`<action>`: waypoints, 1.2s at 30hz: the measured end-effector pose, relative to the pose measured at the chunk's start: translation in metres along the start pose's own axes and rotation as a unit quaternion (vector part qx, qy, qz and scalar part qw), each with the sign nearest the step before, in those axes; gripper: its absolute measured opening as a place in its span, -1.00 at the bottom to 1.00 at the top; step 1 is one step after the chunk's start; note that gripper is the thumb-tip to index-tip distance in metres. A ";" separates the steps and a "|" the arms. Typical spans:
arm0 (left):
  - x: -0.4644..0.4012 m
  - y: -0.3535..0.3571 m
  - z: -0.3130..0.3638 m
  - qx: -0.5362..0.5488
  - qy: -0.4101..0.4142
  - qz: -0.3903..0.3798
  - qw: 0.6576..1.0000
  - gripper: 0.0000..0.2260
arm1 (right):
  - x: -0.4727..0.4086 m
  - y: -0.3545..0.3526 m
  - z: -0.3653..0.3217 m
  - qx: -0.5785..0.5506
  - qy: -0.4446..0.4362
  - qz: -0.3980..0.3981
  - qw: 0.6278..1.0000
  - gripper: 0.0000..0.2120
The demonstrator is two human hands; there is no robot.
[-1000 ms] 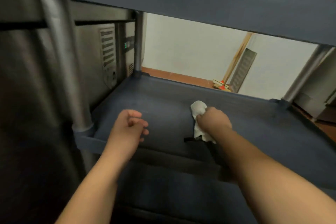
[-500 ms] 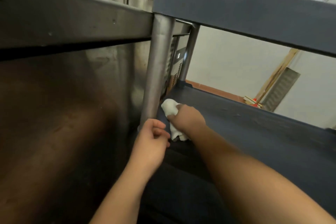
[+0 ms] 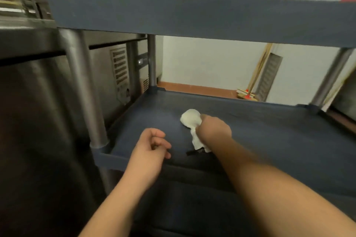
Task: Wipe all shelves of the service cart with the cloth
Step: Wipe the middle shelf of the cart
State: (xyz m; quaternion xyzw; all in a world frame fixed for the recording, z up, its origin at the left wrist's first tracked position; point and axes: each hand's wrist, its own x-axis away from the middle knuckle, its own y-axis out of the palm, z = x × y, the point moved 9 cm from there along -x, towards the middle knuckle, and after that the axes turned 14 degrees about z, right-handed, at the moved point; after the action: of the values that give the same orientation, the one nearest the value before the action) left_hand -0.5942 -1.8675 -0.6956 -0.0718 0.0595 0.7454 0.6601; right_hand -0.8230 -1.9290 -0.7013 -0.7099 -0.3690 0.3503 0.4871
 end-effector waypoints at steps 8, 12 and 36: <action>0.016 0.121 0.015 -0.048 0.040 -0.047 0.997 -0.70 | -0.013 -0.066 0.209 0.054 0.121 0.027 0.991 -0.60; 0.019 0.153 0.012 -0.033 0.040 -0.042 0.998 -0.69 | -0.005 -0.099 0.305 0.080 0.190 0.063 0.976 -0.59; -0.013 0.036 -0.006 0.071 0.013 0.002 0.997 -0.69 | 0.000 -0.083 0.215 0.032 0.217 0.047 0.975 -0.80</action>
State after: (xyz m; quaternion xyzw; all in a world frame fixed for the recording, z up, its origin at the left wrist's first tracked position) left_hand -0.6287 -1.8860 -0.6996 -0.0347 0.1208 0.7397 0.6611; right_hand -1.0226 -1.8145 -0.6828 -0.7698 -0.2094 0.2222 0.5605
